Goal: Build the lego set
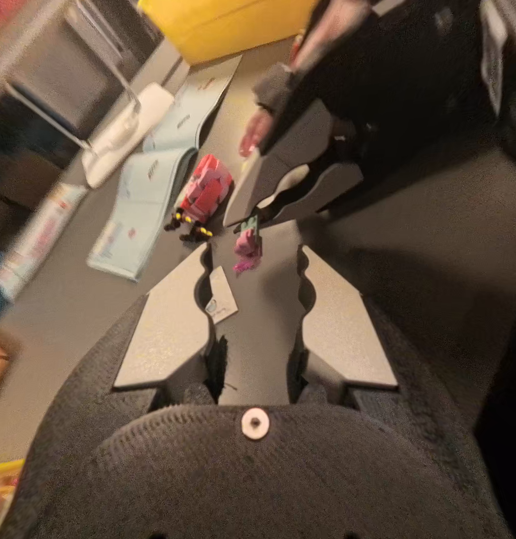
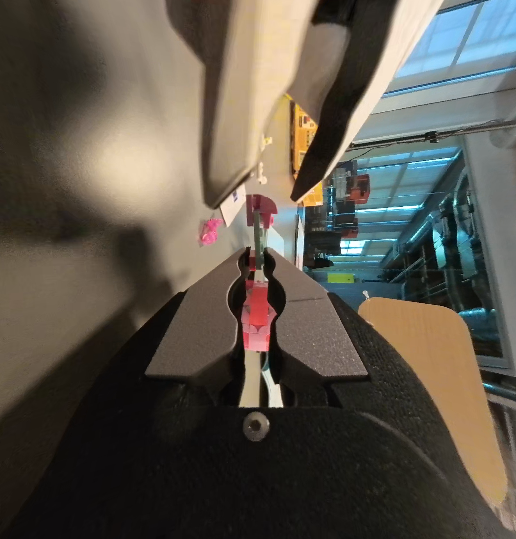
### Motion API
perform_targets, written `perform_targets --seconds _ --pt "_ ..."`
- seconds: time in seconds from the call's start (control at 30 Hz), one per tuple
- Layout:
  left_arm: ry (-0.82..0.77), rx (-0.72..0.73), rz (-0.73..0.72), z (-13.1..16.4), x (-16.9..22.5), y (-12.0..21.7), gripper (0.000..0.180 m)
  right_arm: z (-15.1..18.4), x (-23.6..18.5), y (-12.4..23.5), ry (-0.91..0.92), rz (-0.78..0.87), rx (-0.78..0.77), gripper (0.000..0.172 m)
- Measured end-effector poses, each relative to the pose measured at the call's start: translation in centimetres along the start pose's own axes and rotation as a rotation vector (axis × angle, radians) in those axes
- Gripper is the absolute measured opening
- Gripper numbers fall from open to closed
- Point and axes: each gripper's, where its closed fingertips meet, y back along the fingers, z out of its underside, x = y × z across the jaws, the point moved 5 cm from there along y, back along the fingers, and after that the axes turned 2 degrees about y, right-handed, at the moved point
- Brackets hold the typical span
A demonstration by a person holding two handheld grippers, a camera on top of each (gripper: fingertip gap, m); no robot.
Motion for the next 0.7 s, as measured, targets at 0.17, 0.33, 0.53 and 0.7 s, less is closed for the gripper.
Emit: perform_targets --seconds 0.17,0.33,0.53,0.7 --pt "-0.316 0.058 -0.157 0.3 1.0 -0.7 0.056 -0.2 -0.3 0.0 -0.010 -0.029 0.009 0.005" --pt "-0.411 0.061 -0.180 0.6 1.0 -1.0 0.044 -0.3 -0.5 0.0 -0.028 -0.052 0.018 0.005" --pt "-0.456 0.033 -0.206 0.9 1.1 -1.3 0.025 -0.4 -0.6 0.0 -0.036 -0.071 0.028 0.005" --pt "-0.490 0.022 -0.218 1.0 1.1 -1.2 0.016 -0.6 -0.9 0.1 -0.061 -0.103 0.040 0.005"
